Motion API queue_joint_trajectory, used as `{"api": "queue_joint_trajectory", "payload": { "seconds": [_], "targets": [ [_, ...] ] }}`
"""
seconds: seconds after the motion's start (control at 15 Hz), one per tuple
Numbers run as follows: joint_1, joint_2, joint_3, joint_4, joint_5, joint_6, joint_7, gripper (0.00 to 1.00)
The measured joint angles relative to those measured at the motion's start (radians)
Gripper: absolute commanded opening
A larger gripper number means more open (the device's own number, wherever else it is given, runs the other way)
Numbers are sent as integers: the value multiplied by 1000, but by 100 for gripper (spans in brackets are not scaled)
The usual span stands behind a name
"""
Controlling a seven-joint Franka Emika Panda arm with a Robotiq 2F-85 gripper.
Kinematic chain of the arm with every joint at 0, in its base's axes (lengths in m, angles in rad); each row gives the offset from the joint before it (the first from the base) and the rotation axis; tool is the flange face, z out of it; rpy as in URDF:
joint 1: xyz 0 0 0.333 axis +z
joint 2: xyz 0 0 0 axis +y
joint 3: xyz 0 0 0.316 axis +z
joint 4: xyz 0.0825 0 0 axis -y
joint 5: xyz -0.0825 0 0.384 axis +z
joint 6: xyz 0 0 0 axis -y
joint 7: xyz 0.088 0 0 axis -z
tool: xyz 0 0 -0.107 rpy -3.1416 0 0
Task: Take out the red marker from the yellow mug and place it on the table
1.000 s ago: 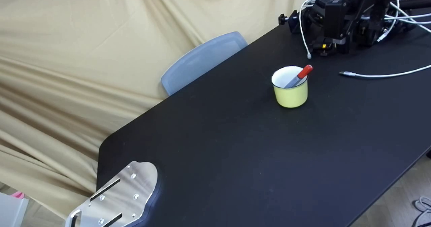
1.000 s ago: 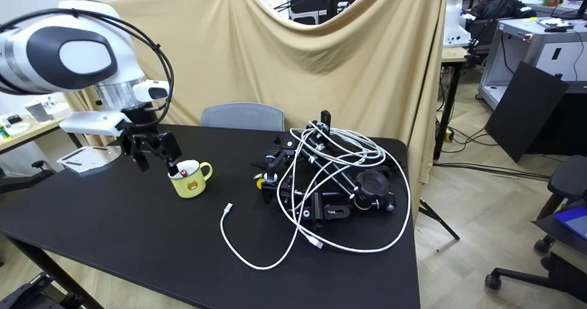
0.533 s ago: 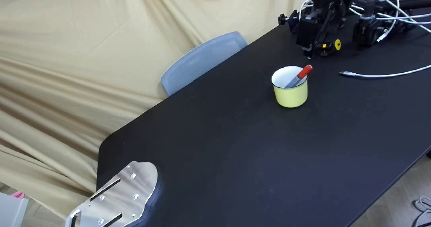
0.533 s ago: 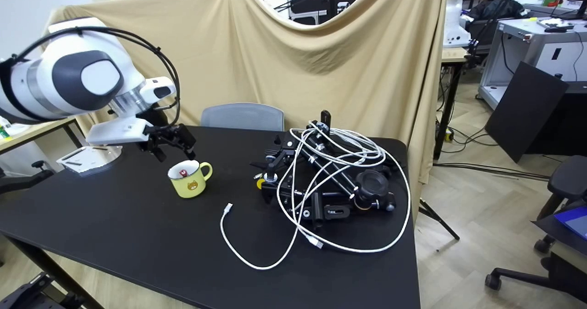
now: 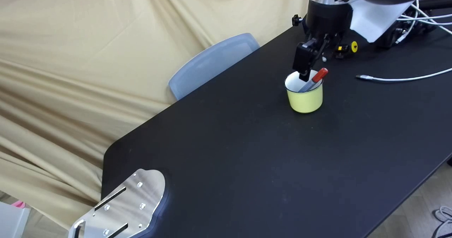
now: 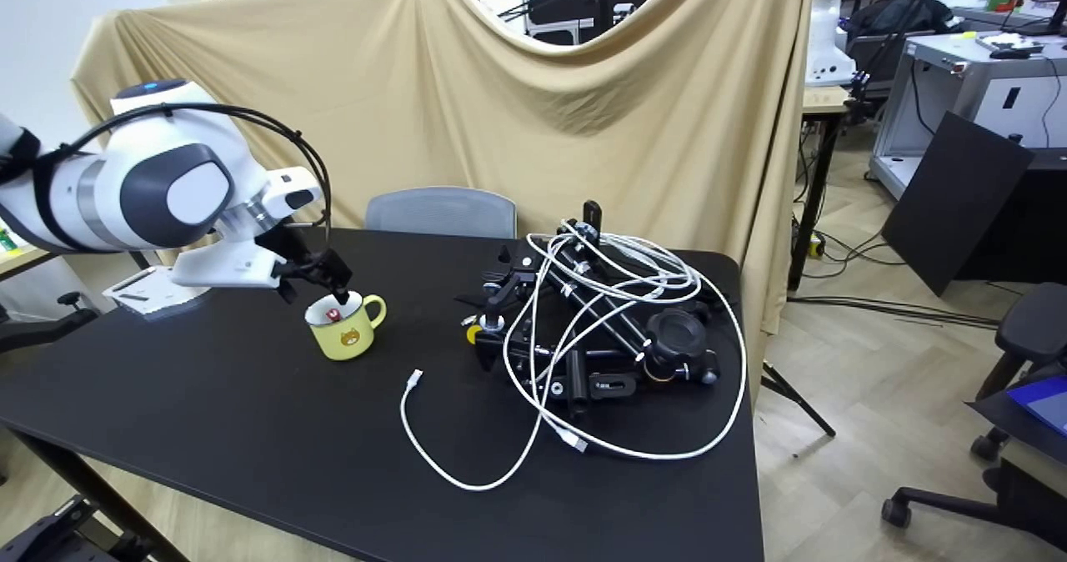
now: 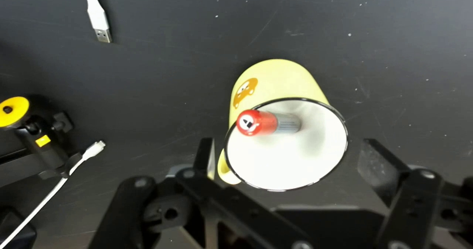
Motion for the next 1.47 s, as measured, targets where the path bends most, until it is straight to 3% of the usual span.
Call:
{"api": "queue_joint_trajectory", "payload": {
  "seconds": [0.07,0.2,0.87,0.93,1.47],
  "targets": [
    [0,7,4,2,17,2,-11,100],
    [-1,18,12,6,49,2,-31,74],
    [-27,31,22,10,113,-1,-80,5],
    [-31,31,21,10,113,-6,-84,1],
    [-42,30,29,33,159,-74,-136,5]
  ]
}}
